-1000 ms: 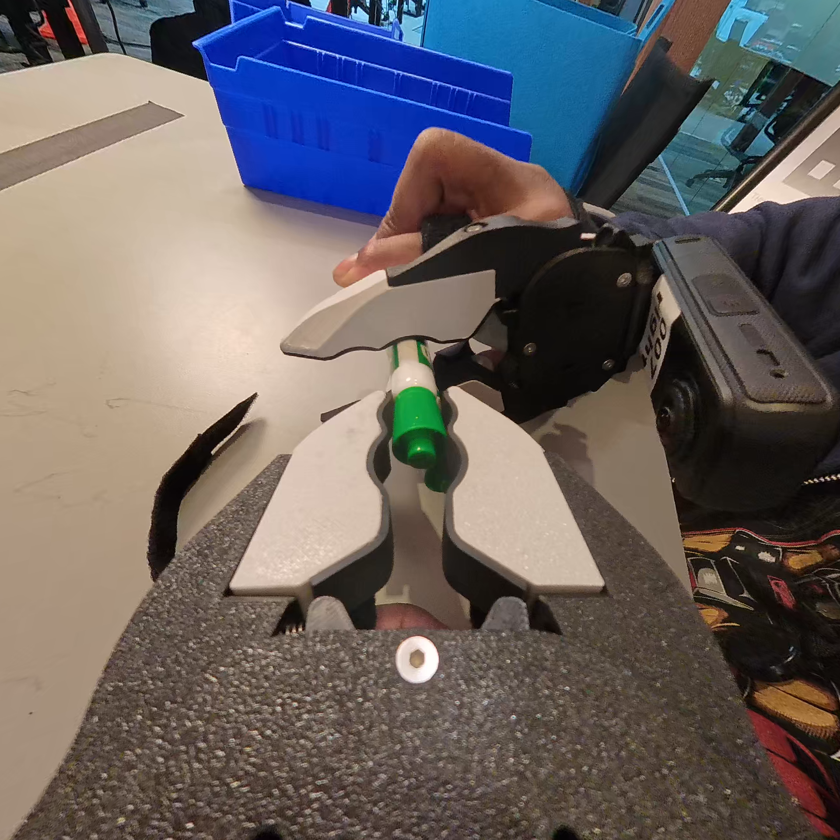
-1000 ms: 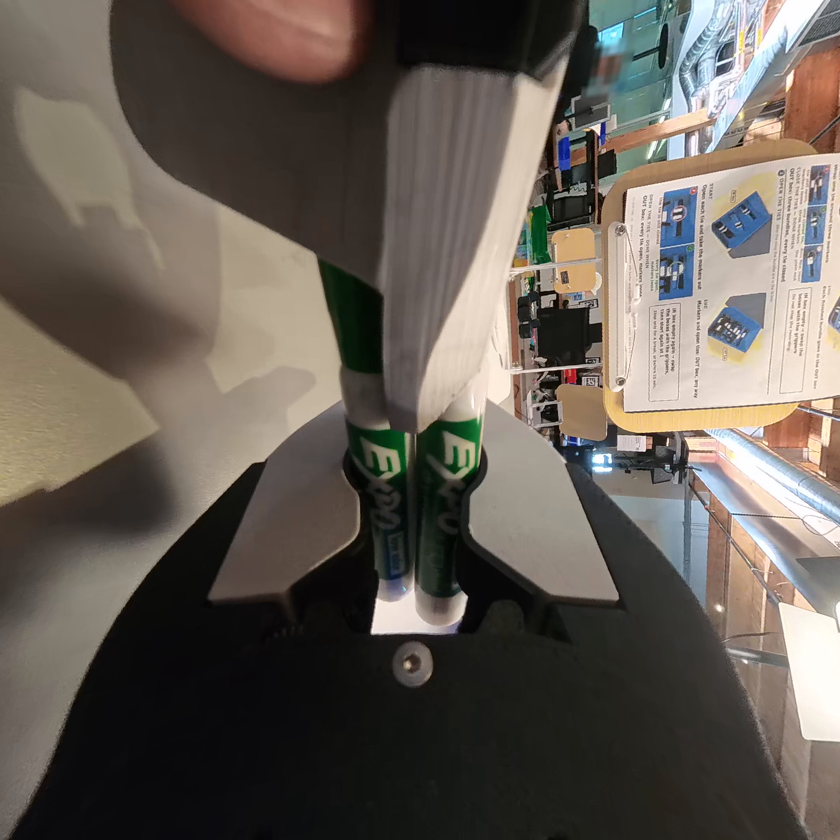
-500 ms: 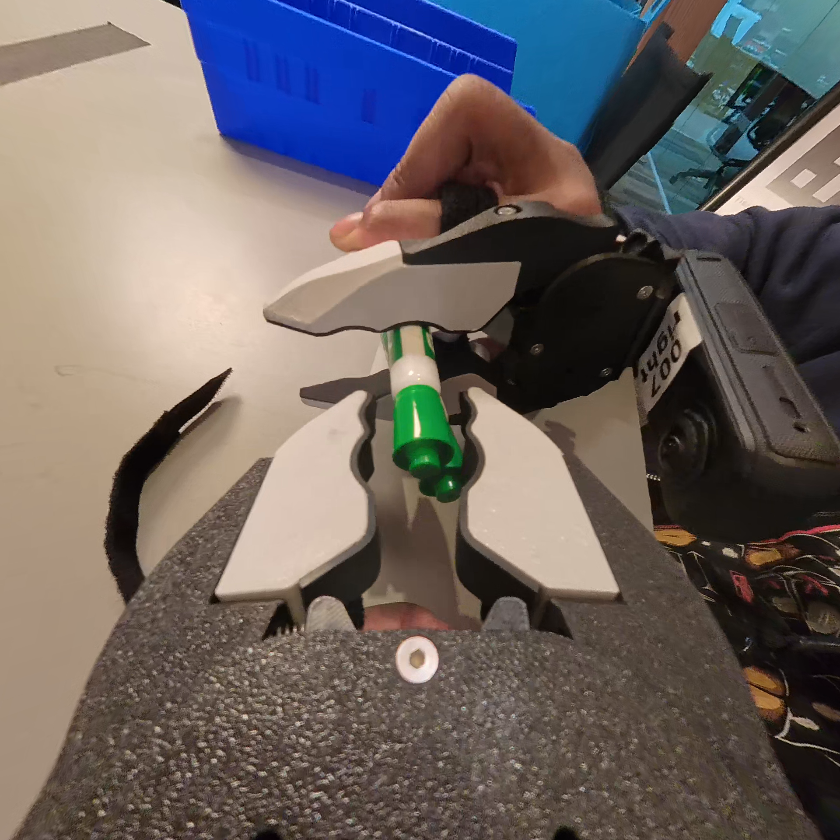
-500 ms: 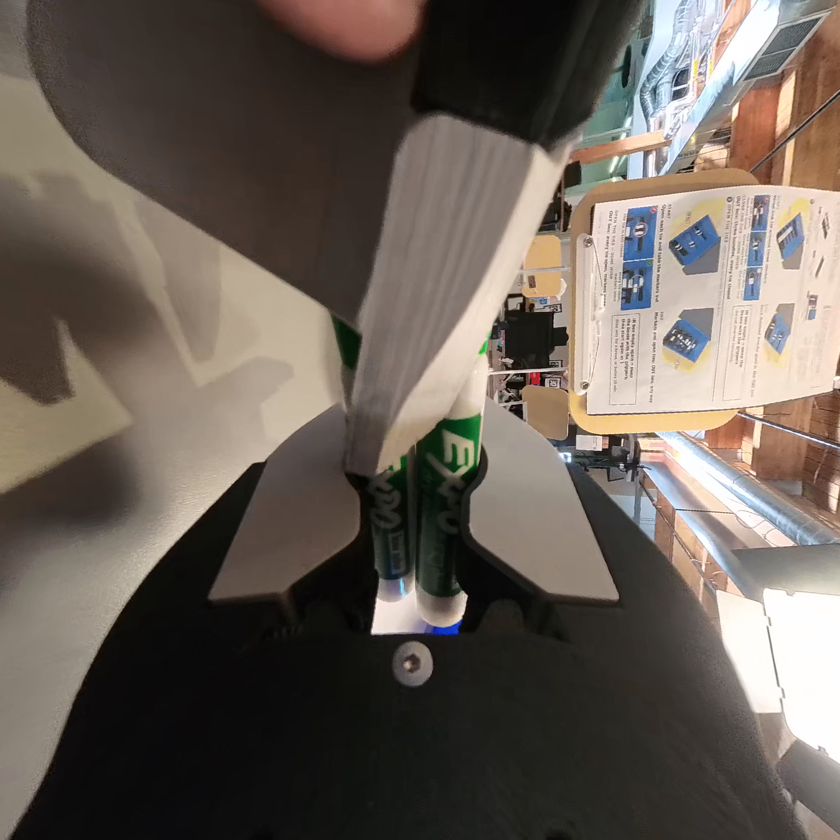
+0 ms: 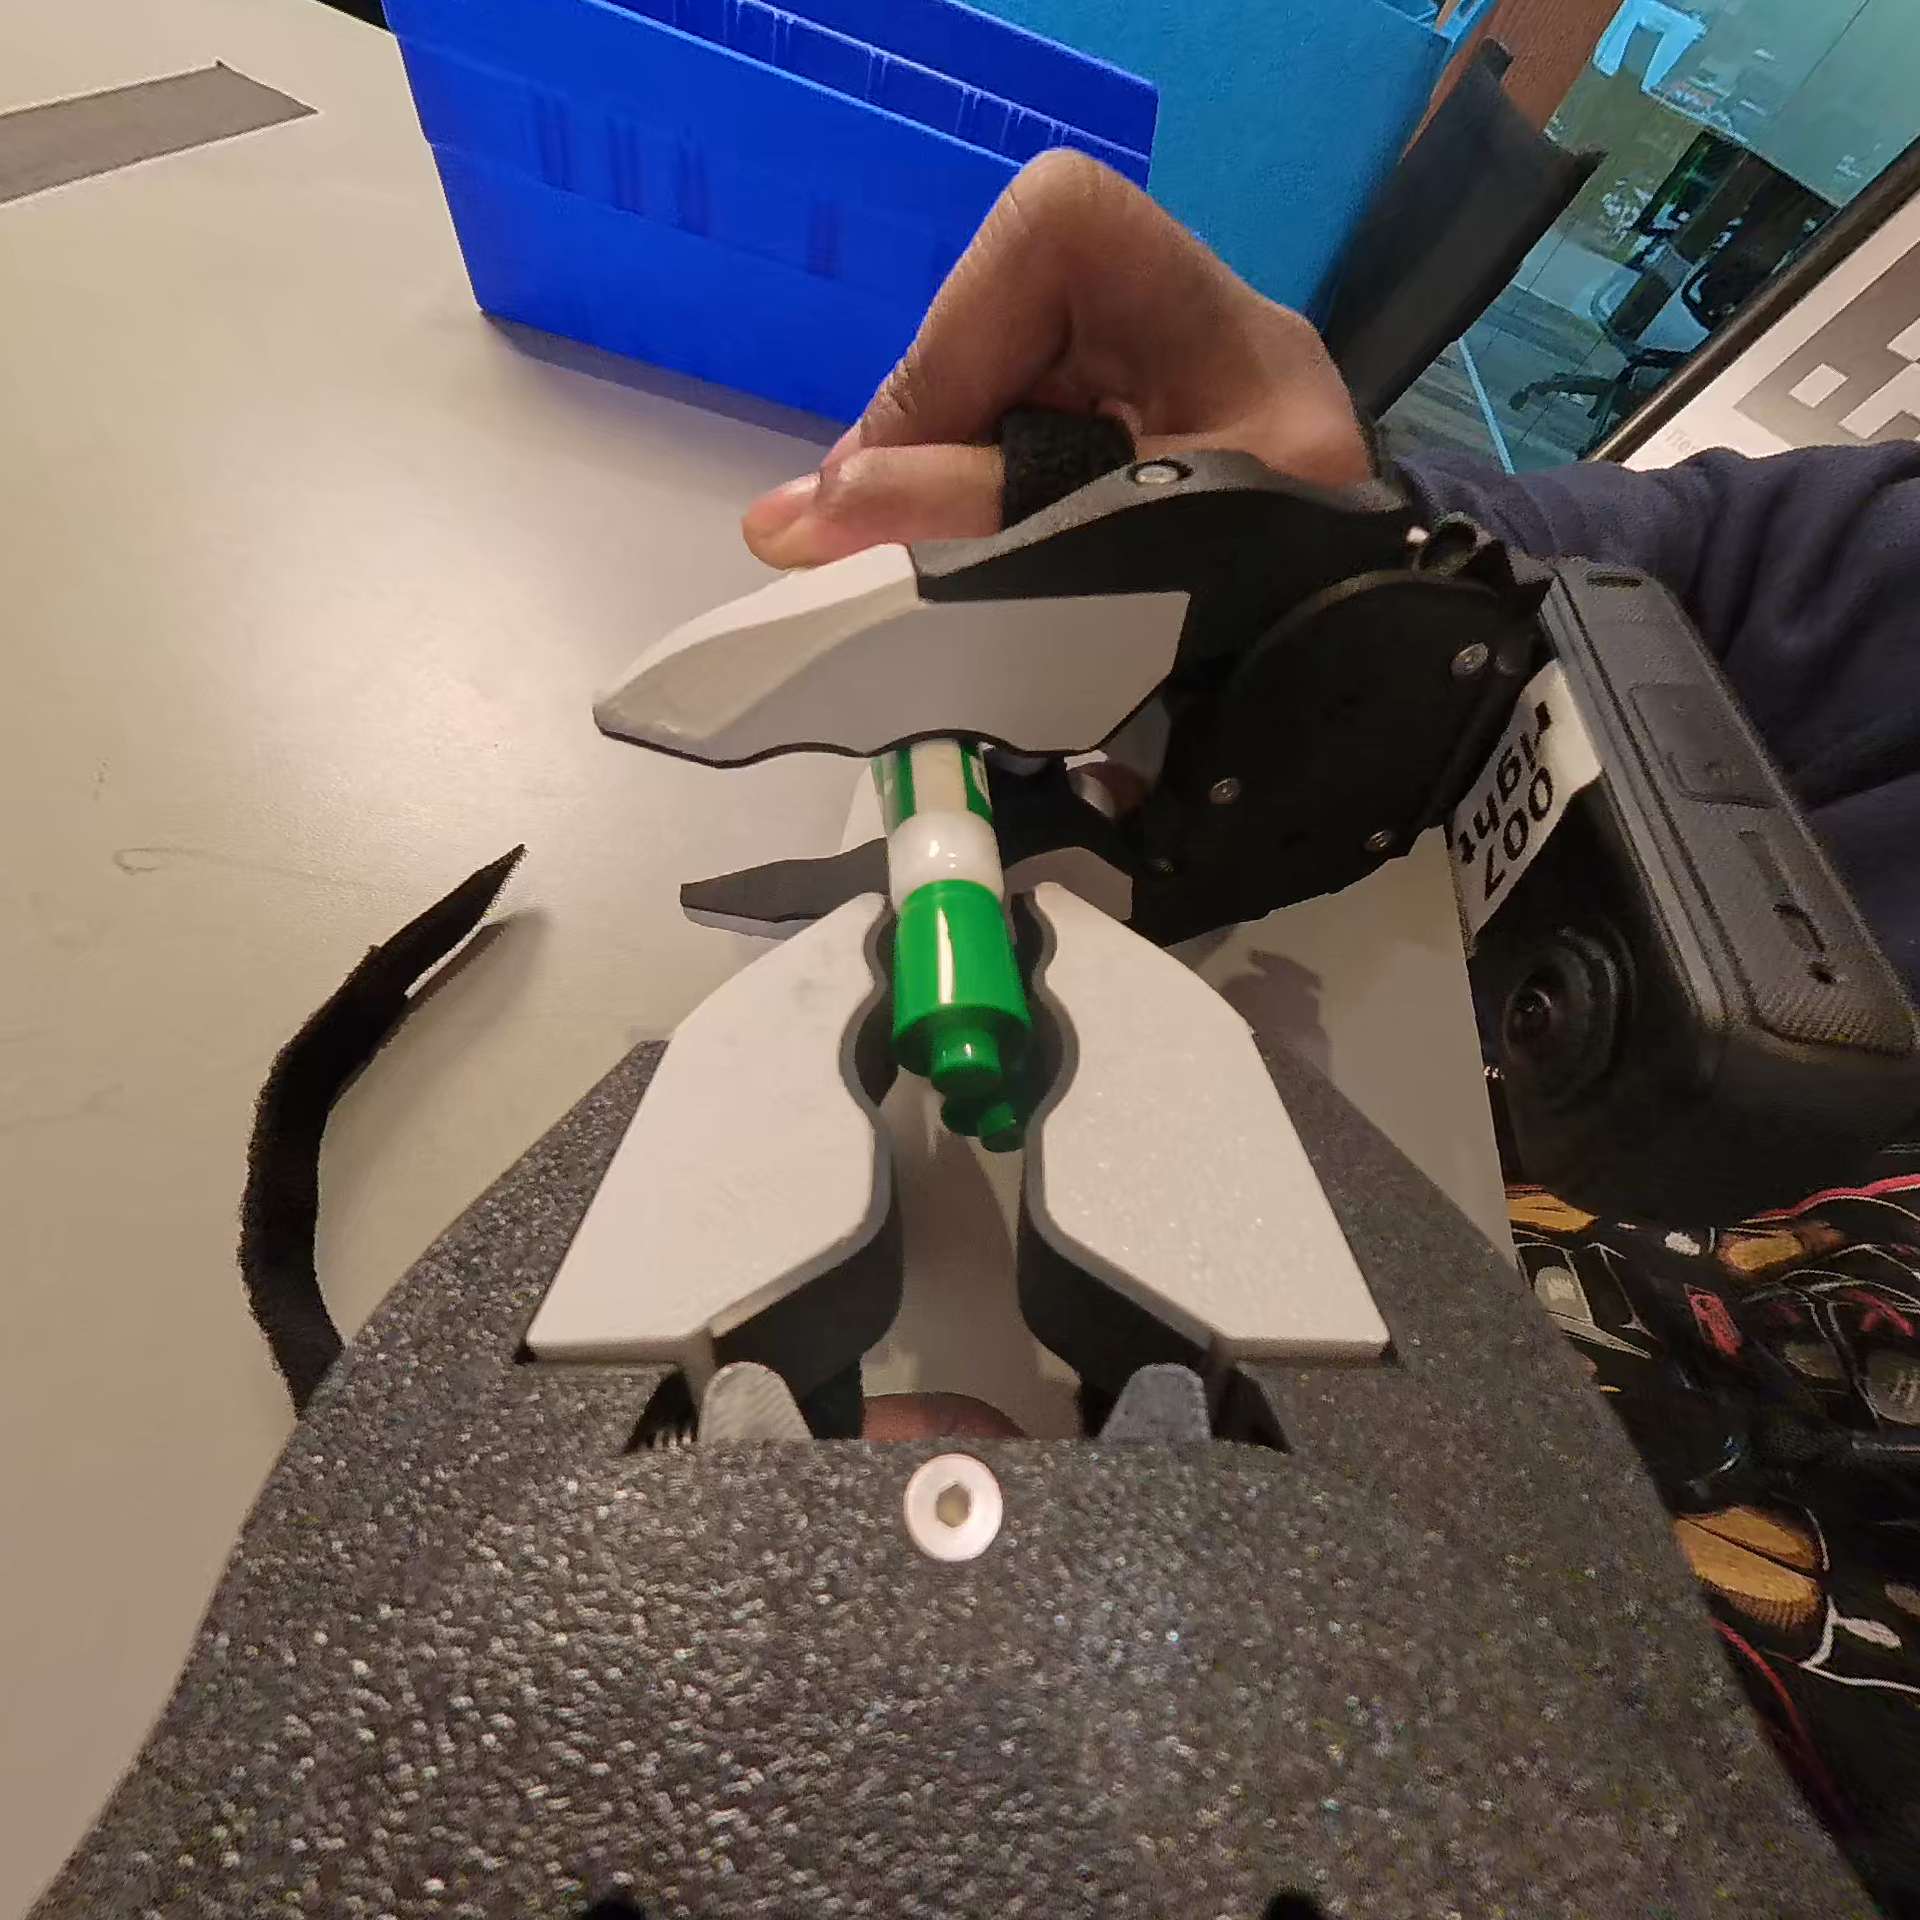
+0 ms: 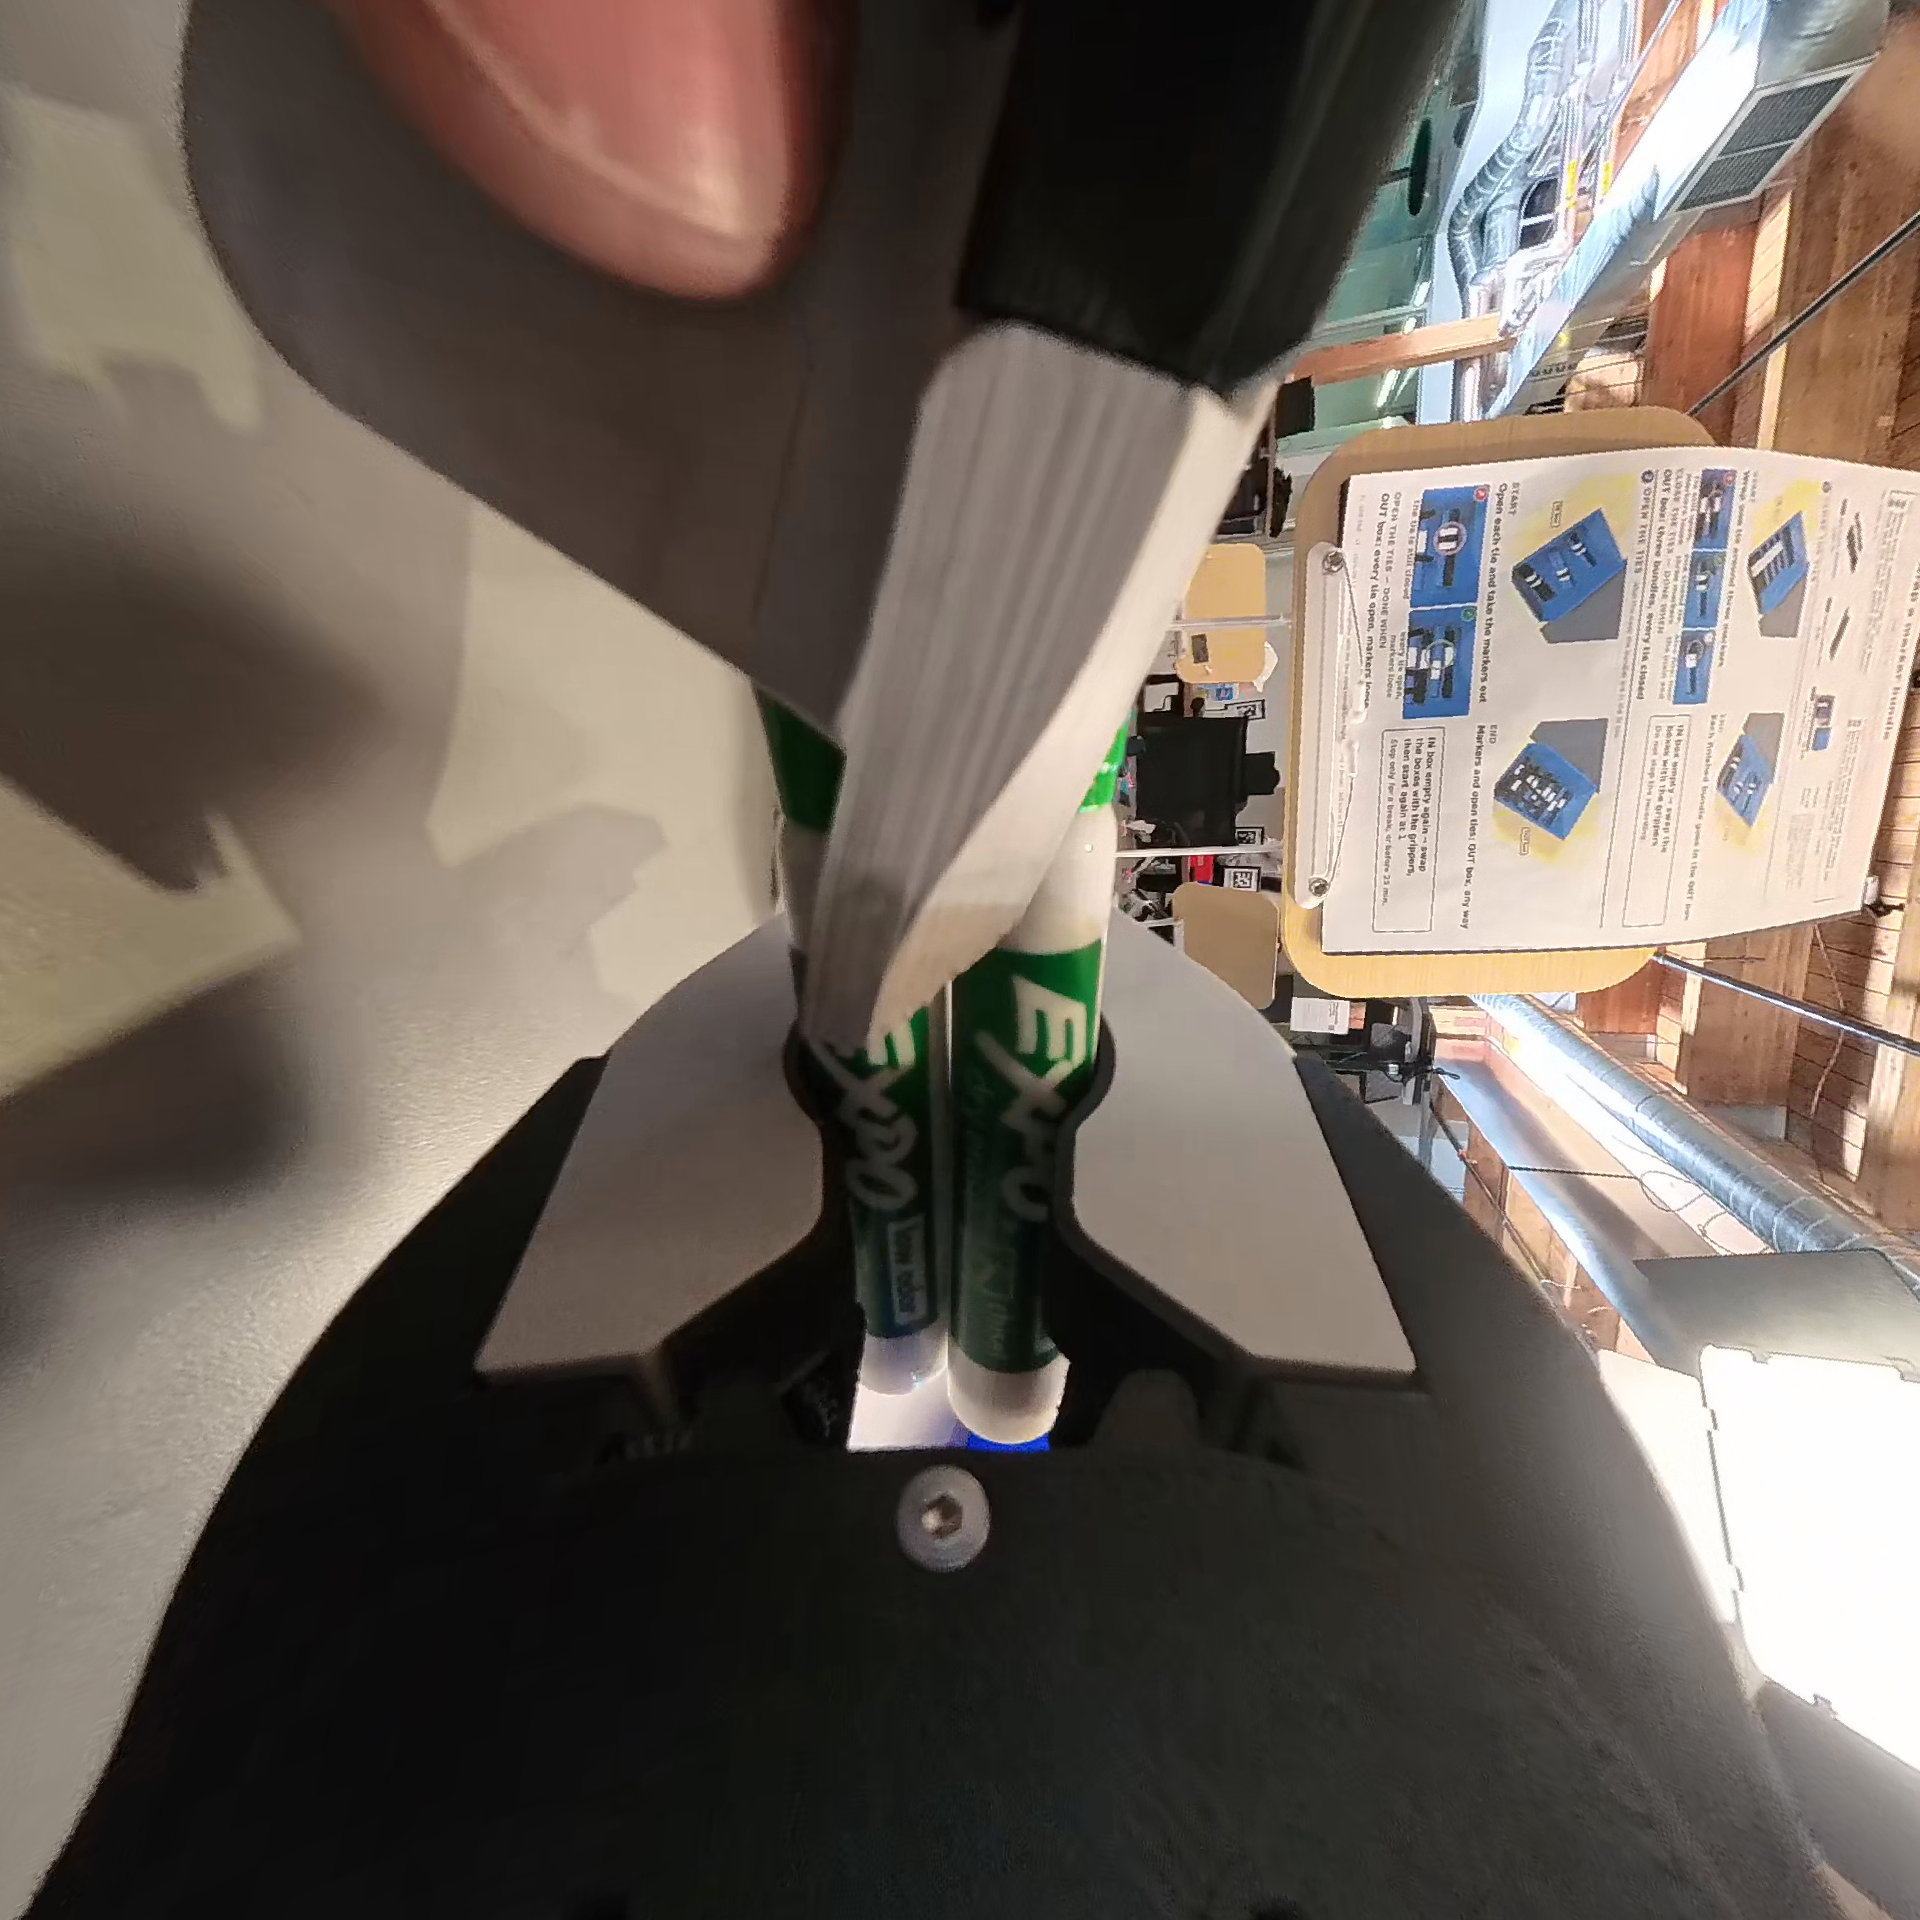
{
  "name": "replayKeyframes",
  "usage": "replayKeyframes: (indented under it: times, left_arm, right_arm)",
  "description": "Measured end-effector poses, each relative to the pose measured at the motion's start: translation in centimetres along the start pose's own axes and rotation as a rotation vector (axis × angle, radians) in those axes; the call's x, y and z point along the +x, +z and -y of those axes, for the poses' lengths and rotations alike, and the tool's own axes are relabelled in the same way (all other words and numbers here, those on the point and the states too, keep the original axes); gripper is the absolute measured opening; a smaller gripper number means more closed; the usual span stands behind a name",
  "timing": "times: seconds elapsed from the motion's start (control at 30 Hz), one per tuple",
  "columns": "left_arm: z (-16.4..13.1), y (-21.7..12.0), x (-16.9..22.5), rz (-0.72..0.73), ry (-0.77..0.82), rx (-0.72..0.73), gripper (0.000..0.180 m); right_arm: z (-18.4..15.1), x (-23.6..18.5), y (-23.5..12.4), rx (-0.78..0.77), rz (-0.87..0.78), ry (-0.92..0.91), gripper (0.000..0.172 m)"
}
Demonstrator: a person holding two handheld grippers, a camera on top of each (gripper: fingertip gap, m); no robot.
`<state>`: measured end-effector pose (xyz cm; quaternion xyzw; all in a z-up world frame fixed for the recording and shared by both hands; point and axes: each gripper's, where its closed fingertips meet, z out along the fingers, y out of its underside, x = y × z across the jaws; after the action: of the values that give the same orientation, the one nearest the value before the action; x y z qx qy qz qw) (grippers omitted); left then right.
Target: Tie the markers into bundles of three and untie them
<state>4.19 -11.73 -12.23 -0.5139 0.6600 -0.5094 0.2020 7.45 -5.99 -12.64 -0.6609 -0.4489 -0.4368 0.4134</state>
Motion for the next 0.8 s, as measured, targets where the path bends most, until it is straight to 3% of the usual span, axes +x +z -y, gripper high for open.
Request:
replayKeyframes:
  times: [0.5, 0.8]
  left_arm:
    - [0.12, 0.17, 0.00, 0.027, -0.041, -0.014, 0.021]
    - [0.12, 0.03, 0.26, -0.042, -0.074, 0.006, 0.021]
  right_arm:
    - [-0.19, 0.18, 0.09, -0.004, -0.027, -0.023, 0.040]
    - [0.13, 0.03, -0.17, 0.024, -0.017, -0.025, 0.040]
